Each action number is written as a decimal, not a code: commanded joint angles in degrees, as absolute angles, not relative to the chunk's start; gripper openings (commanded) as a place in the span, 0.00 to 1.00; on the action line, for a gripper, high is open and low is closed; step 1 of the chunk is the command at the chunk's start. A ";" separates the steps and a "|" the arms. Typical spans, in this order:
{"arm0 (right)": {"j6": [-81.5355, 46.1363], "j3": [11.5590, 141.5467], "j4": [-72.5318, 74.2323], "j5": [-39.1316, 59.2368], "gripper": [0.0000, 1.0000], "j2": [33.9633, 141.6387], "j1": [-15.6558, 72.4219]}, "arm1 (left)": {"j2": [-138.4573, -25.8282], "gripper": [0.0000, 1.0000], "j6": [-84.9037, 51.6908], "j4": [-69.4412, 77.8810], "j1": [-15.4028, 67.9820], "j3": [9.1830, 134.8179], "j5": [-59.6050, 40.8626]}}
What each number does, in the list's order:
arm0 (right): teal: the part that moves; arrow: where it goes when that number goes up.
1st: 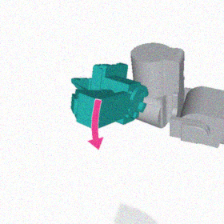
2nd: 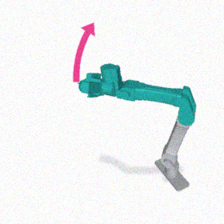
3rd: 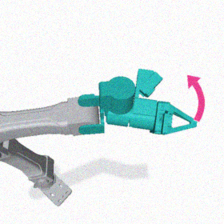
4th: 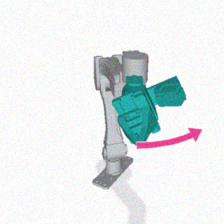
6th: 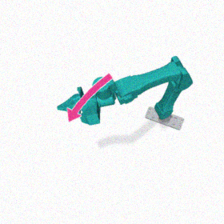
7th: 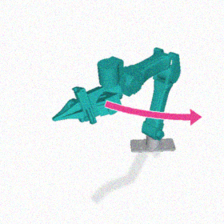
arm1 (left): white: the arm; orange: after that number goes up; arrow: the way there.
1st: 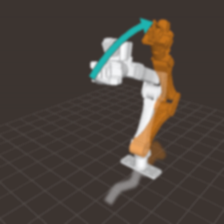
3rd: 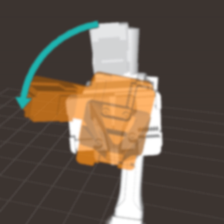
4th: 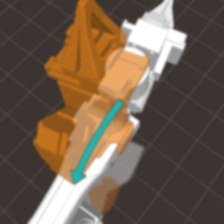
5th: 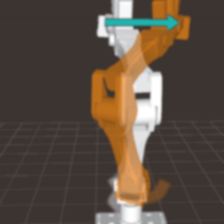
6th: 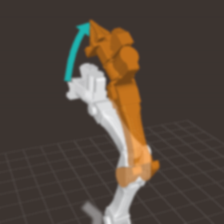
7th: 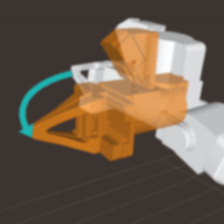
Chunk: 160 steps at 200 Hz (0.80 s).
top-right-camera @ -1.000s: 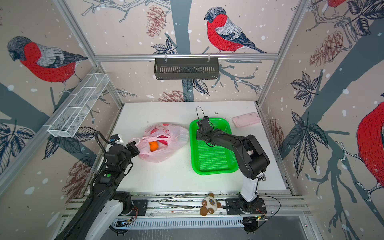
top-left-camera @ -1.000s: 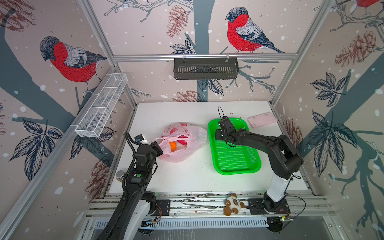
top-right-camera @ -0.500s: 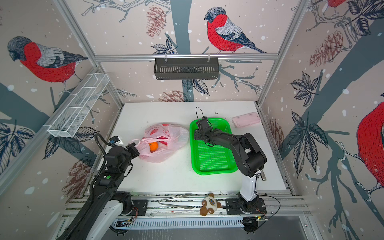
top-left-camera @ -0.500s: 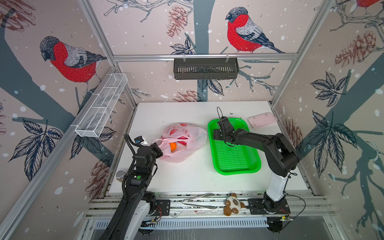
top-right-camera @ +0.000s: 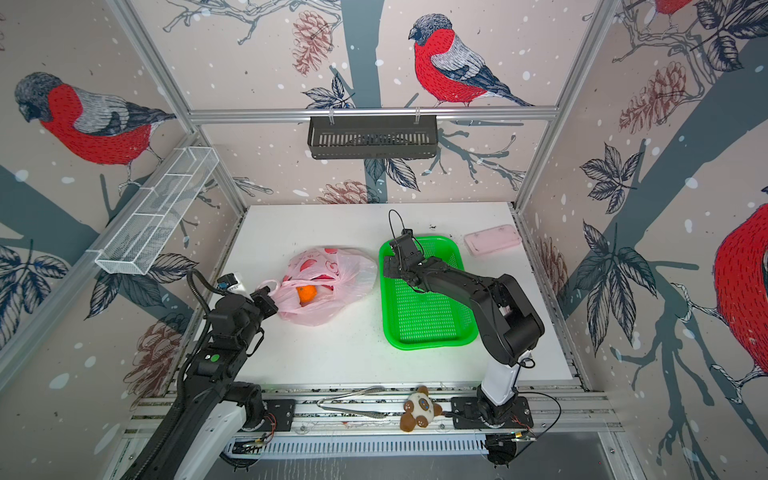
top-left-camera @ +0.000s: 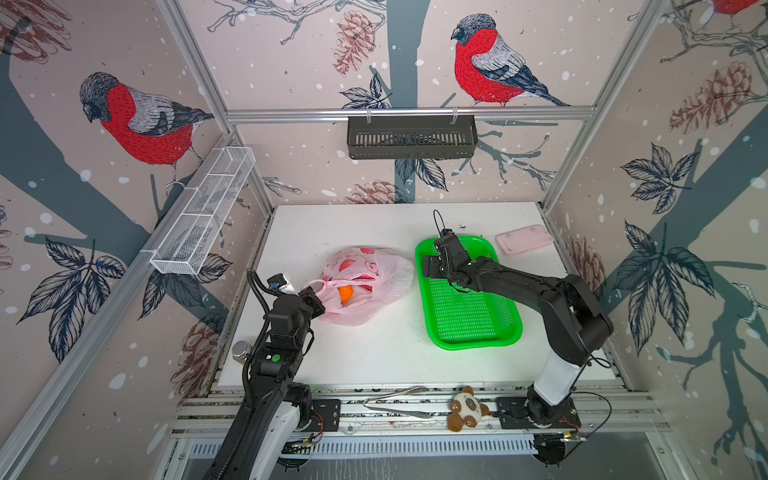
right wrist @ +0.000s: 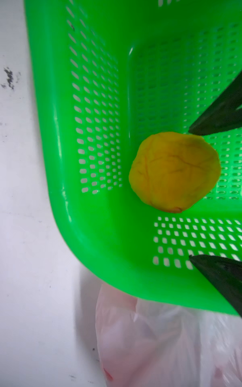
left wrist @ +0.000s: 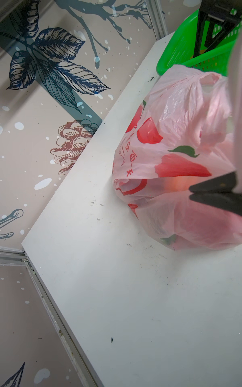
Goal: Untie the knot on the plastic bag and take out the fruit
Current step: 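Move the right gripper back into the pink bag opening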
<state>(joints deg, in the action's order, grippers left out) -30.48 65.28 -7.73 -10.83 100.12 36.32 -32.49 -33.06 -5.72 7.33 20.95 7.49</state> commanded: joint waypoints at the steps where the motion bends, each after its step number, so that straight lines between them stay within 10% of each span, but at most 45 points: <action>1: -30.23 65.13 -10.74 -16.08 0.87 96.40 38.45 | -32.03 0.00 -33.84 -6.87 7.30 21.44 7.66; 73: -30.81 66.80 -9.67 -16.26 0.66 86.99 54.16 | -28.63 0.00 -35.39 -9.58 7.29 21.99 6.65; 160: -31.99 81.31 -2.65 -5.85 0.51 109.12 66.15 | -23.95 0.00 -37.69 -10.61 7.30 17.98 3.68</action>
<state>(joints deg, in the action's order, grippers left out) -31.38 77.21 -5.30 -9.26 104.36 65.43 -25.06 -36.23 -10.33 7.33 18.94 4.49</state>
